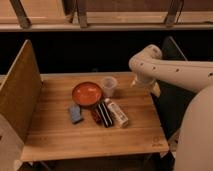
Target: Place the ceramic cup in the ceramic bowl
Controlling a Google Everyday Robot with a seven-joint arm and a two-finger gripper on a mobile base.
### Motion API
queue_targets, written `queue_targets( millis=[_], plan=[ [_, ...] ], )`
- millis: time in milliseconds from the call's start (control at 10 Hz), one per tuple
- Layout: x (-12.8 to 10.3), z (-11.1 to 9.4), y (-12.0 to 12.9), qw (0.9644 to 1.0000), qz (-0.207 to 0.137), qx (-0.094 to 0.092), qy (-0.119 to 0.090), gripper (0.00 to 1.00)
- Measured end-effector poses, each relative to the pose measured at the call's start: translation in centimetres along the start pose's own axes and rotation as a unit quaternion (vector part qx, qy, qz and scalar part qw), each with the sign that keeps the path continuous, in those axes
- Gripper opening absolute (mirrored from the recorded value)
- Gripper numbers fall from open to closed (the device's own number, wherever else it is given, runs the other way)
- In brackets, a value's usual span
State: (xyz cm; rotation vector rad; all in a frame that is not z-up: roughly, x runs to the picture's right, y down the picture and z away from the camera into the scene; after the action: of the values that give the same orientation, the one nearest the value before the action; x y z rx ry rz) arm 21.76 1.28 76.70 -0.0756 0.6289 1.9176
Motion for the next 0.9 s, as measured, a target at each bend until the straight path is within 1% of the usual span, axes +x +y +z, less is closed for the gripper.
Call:
queue_targets(
  millis=[400,500,700,800,900],
  plan=[
    [0.0,0.0,0.0,1.0000,-0.002,0.000,-0.001,0.80],
    [-0.4,-0.2,0.1,0.9999,-0.013,0.002,-0.009,0.80],
    [-2.1,-1.2,1.6,0.9980,-0.050,0.000,-0.037,0.80],
    [-3.1,-1.7,3.1,0.9959,-0.072,-0.006,-0.054,0.80],
    [-3.9,-2.0,4.2,0.9940,-0.086,-0.014,-0.066,0.80]
  ],
)
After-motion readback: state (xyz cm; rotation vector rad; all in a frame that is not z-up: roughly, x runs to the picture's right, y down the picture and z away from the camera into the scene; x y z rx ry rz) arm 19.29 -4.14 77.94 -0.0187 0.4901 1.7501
